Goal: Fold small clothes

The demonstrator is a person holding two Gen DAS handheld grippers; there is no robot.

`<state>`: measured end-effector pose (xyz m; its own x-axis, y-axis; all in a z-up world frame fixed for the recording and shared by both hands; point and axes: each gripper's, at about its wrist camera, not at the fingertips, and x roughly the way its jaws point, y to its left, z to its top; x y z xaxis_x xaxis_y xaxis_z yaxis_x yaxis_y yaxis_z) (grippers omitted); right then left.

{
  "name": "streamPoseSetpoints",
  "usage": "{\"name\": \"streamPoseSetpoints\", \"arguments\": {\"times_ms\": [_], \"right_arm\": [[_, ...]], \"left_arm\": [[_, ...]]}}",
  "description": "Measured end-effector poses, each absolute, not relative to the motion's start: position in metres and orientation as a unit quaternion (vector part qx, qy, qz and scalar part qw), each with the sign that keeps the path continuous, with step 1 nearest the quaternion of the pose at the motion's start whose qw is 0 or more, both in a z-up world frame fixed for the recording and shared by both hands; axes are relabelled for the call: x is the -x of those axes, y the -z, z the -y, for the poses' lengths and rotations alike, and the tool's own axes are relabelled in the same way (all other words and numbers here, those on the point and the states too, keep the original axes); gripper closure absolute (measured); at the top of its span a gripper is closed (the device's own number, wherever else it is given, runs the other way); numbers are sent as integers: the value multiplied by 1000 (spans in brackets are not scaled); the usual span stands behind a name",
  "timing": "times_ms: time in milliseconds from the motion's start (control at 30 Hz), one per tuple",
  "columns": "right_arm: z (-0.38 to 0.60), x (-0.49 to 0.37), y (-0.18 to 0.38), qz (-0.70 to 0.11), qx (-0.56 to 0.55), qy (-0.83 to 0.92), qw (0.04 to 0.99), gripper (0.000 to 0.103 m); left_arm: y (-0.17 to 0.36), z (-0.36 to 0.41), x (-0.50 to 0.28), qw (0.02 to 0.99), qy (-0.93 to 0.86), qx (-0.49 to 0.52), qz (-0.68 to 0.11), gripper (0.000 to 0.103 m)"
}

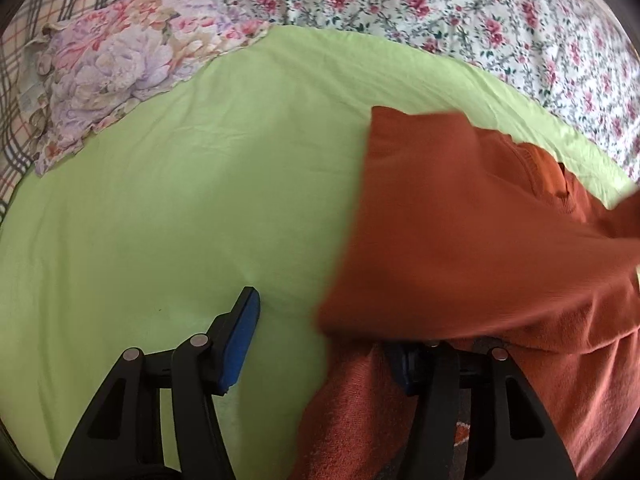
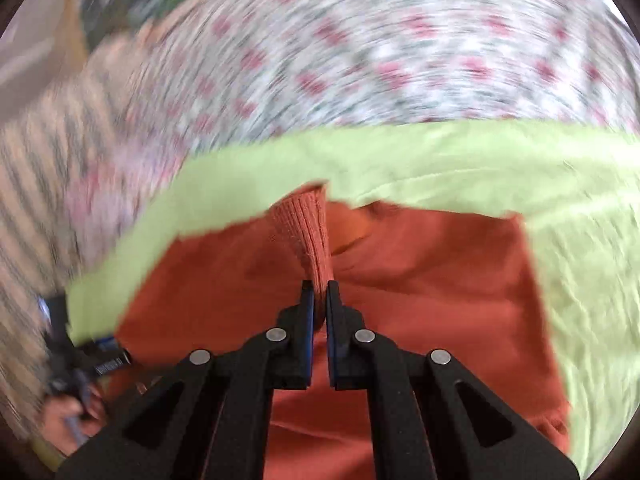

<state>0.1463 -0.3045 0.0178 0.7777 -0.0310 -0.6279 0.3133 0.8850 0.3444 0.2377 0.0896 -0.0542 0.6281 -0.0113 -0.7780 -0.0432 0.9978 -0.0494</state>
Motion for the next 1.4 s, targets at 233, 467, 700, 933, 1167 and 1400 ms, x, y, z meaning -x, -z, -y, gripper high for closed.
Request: {"name": "streamPoseSetpoints", "arguments": {"times_ms": [233,467,700,933,1167,1400], "right_arm": [[357,-92,29,-335,-316,141,876,97],[352,-82,55,-356,-363,122,853,89],[348,-91,54,-361,-341,126,859,89],[352,-86,55,-362,-353,116,855,83],[356,-89,55,-363,-357,117,853,74],[362,-93,57,-369,-352,113,852,74]], "left_arm": [[54,-97,-234,903,-18,56,-426,45],[56,-135,-232,895,-3,163,-416,45],[52,-146,-229,886,26,184,-425,46],[6,-144,-216,899,120,160,-391,40],[27,-98,-319,875,133,85,-458,32],[45,-79,-362,865,158,74,-470,72]]}}
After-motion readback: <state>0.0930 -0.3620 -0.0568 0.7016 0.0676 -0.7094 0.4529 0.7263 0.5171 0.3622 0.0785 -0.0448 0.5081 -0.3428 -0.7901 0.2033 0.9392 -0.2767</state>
